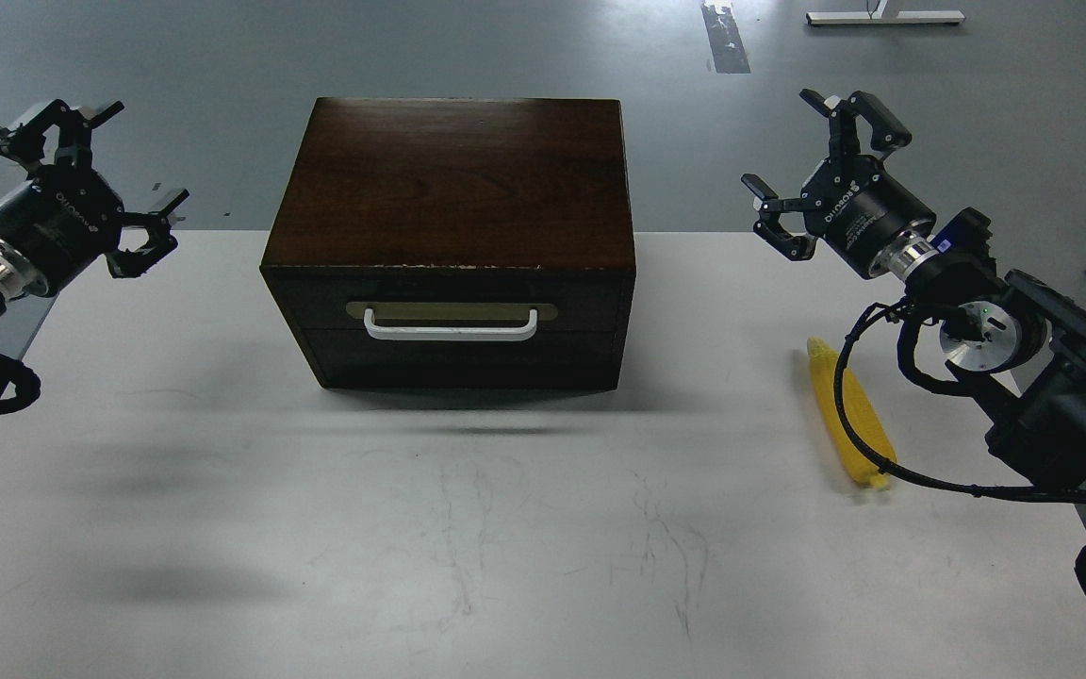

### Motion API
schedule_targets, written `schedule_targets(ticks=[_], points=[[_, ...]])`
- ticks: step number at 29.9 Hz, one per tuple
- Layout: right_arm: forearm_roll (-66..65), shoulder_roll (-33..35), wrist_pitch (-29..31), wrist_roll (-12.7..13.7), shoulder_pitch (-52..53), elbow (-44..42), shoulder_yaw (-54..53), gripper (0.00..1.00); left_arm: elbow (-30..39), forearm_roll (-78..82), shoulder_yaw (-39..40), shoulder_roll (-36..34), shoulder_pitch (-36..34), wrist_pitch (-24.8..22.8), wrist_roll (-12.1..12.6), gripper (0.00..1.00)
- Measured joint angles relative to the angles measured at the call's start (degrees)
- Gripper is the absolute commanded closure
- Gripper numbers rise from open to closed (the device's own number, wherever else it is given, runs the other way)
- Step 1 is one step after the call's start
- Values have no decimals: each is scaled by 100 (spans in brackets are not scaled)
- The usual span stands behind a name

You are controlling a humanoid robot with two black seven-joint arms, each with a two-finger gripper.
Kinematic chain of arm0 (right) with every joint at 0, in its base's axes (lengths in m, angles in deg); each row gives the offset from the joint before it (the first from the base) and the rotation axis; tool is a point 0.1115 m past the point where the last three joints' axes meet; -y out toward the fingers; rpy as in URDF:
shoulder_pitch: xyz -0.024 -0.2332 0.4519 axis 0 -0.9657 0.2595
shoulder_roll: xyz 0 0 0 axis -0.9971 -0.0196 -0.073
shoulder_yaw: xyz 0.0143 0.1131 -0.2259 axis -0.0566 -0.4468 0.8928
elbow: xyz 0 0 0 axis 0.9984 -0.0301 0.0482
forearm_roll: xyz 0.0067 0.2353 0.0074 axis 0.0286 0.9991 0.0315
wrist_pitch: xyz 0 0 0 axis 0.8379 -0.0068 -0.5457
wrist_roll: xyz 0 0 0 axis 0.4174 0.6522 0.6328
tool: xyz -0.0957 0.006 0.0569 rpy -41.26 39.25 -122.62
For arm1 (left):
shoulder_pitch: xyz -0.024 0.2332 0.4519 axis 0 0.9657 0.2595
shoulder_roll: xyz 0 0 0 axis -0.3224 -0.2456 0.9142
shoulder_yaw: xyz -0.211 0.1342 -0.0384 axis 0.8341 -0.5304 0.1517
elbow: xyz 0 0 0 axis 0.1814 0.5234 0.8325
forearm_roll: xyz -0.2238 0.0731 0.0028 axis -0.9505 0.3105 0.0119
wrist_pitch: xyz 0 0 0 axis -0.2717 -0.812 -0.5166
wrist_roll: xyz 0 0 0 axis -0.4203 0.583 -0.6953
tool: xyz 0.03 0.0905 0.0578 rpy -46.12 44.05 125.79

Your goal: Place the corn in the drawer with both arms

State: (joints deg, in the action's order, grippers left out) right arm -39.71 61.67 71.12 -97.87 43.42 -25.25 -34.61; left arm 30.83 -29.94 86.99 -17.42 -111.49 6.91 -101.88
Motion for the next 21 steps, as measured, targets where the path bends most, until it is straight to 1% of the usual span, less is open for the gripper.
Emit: schedule_targets(ticks=[3, 6, 8, 21], points=[[-1, 0, 0, 69, 22, -7, 5, 0, 11, -2, -11, -21, 88, 0, -9, 2], [-8, -2, 0, 301, 29, -15, 54, 0, 39, 23, -33, -45, 245, 0, -12, 2], [-9, -21, 0, 370, 27, -24, 76, 0, 46, 17, -31, -56, 292, 0, -17, 2], [-9, 22, 0, 394, 13, -19, 52, 0, 30, -3, -24, 46, 312, 0, -8, 2]])
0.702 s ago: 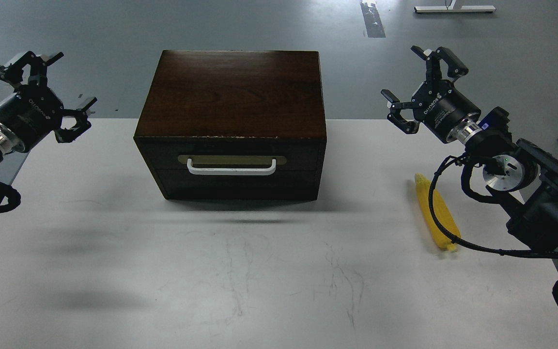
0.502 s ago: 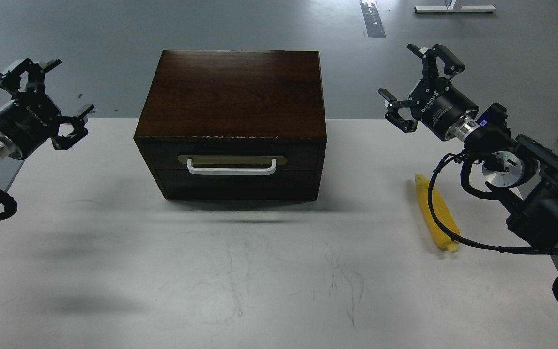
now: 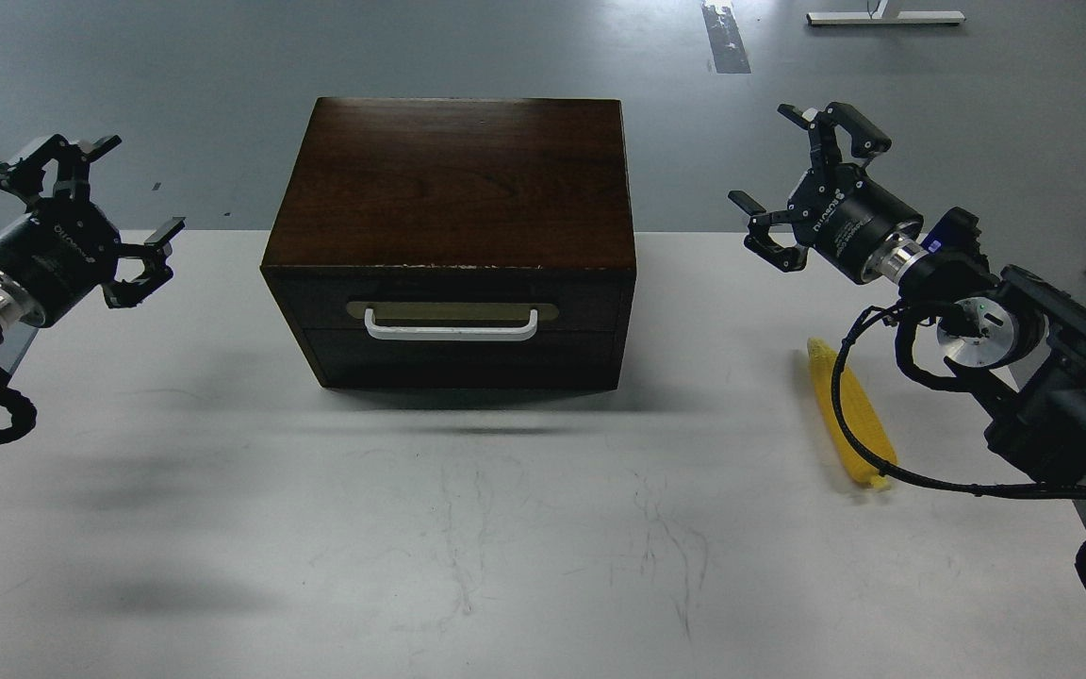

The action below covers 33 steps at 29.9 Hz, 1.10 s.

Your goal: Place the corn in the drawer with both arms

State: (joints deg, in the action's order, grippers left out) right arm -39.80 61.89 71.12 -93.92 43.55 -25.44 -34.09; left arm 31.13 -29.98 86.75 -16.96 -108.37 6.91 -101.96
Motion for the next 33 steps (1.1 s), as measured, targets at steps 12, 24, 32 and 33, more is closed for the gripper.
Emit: schedule_targets(ticks=[12, 24, 32, 33], points=[[22, 202, 0, -34, -58, 47, -48, 0, -25, 59, -15, 246, -61, 46, -15, 2], [26, 242, 0, -44, -100, 54, -70, 0, -65, 59, -13, 177, -55, 269, -26, 2], [26, 250, 0, -44, -128, 77, -64, 0, -56, 193, 11, -37, -97, 276, -26, 2], [26, 250, 0, -44, -129, 79, -62, 0, -53, 244, 11, -43, -98, 283, -26, 2]])
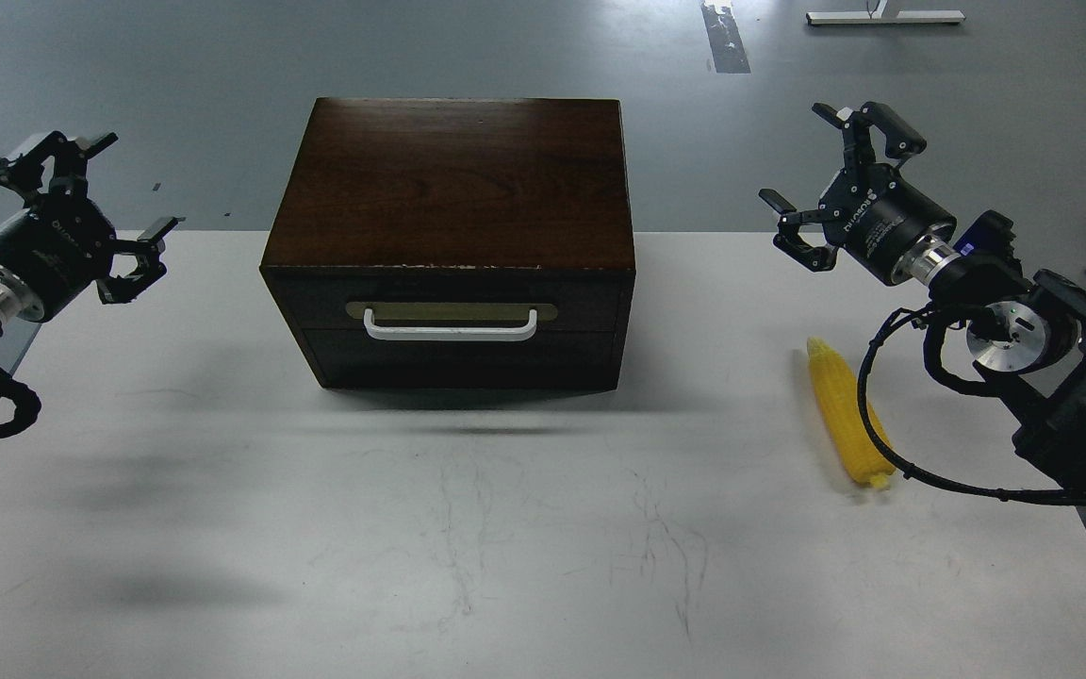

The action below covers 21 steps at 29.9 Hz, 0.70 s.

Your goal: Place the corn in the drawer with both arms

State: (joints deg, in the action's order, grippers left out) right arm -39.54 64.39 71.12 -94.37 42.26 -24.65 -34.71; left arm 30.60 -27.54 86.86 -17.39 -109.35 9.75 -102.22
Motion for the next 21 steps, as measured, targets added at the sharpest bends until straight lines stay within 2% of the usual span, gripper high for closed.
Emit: schedule_targets(ticks=[3, 6, 7, 10, 12, 15, 18, 21], points=[[0, 0, 0, 0, -1, -1, 3, 0, 12, 416, 9, -55, -13, 181, -9, 2], [0, -2, 0, 0, -2, -8, 9, 0, 55, 1111, 37, -212, -79, 483, -228, 2], [0, -4, 0, 0, -2, -8, 11, 0, 70, 1426, 39, -274, -137, 548, -401, 2], [0, 19, 0, 0, -2, -3, 25, 0, 142, 2457, 40, -489, -311, 638, -1195, 2], [0, 54, 0, 0, -2, 3, 26, 0, 199, 2864, 40, -619, -368, 677, -1448, 2], [0, 86, 0, 0, -3, 45, 27, 0, 311, 3157, 14, -757, -553, 933, -1549, 2], [0, 179, 0, 0, -12, 73, 27, 0, 618, 3569, -12, -968, -733, 1318, -1560, 2], [0, 247, 0, 0, -33, 76, 32, 0, 925, 4435, -25, -1235, -999, 1494, -1562, 2]])
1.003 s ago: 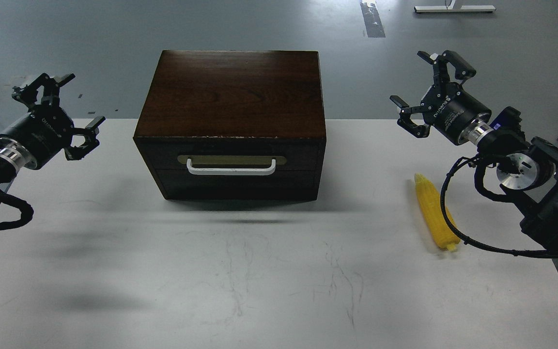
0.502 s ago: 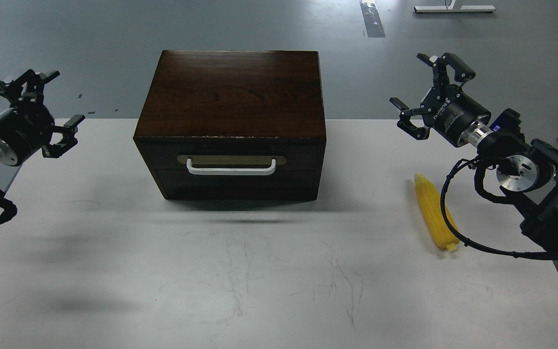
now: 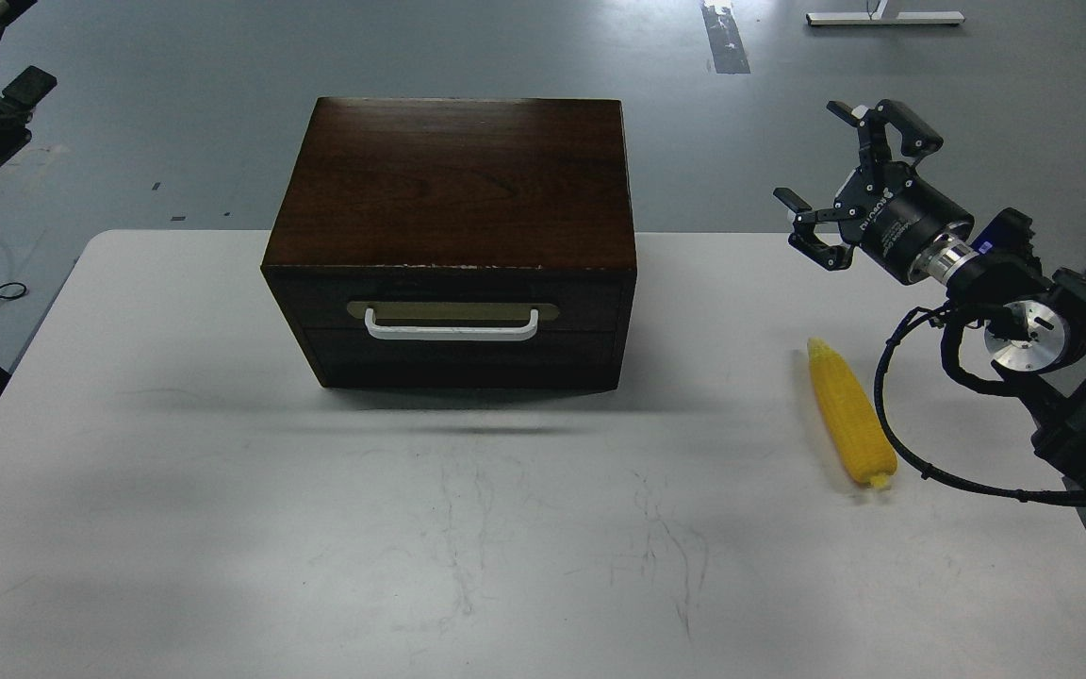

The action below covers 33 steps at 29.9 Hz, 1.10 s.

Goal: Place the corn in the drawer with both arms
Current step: 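Reach the left gripper toward the white drawer handle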

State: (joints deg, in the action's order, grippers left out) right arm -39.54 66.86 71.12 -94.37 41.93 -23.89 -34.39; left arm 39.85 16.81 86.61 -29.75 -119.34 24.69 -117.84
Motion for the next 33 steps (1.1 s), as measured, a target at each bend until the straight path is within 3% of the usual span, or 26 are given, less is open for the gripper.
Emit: schedule_targets(ticks=[5, 8, 14, 21, 29, 33], points=[[0, 61, 0, 0, -57, 11, 4, 0, 800, 1484, 0, -258, -458, 27, -1, 2], [0, 69, 0, 0, -76, 12, 5, 0, 1752, 2182, -3, -506, -487, 95, -1, 2], [0, 69, 0, 0, -125, 3, -3, 0, 2911, 4542, -22, -408, -459, 562, -2, 2], [0, 69, 0, 0, -266, 3, -34, 0, 3279, 6412, -90, 256, -415, 990, 2, 2], [5, 69, 0, -8, -348, 3, -136, 0, 3427, 7930, -1042, 550, -417, 1693, 2, 2], [5, 70, 0, -9, -384, 1, -176, 0, 3430, 8258, -1290, 565, -418, 1814, 1, 2]])
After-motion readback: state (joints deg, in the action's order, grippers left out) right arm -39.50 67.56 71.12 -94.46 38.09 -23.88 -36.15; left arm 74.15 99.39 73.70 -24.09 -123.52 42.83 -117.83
